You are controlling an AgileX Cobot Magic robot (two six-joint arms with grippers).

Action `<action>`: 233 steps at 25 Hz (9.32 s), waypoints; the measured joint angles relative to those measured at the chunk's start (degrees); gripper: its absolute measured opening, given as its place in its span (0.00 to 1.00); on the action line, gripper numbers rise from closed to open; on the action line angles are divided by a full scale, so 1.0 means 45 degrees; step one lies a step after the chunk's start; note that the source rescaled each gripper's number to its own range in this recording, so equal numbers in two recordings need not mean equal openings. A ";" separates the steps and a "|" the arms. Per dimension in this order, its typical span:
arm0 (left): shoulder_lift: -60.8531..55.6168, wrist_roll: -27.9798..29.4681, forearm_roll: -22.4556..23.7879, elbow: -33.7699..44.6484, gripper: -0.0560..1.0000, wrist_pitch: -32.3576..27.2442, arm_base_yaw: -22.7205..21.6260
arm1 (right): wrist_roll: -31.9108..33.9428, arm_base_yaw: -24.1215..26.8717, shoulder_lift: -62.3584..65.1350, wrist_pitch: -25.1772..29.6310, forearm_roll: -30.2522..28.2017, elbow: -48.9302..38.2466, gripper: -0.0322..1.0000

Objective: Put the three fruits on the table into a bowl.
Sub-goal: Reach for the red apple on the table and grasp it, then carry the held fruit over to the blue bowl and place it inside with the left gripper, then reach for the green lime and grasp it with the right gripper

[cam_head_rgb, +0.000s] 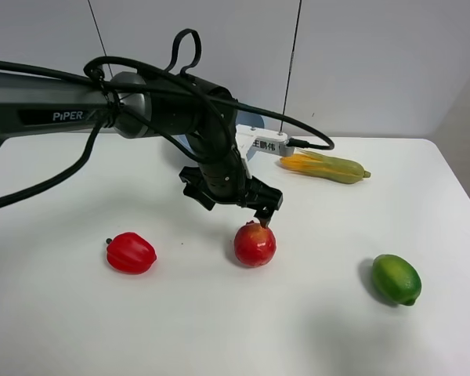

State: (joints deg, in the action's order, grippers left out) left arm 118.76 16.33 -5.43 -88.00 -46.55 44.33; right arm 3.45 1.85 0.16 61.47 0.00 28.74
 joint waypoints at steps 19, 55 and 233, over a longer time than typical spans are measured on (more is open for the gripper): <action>0.1030 0.0167 0.0351 0.0058 0.97 0.1025 0.1064 | 0.0000 0.0000 0.0000 0.0000 0.0000 0.0000 1.00; -0.0401 -0.1044 0.2655 -0.0854 0.15 0.0968 0.0725 | 0.0000 0.0000 0.0000 0.0000 0.0000 0.0000 1.00; -2.6471 -0.4529 0.1100 1.3102 0.97 -0.3040 -1.0723 | -0.1873 -0.1787 -1.8178 -0.4297 0.0611 0.1926 1.00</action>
State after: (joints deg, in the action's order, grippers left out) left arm -0.36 -4.05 -0.48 -29.04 -60.23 -3.93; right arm -4.98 -6.20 -81.64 42.14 2.75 37.41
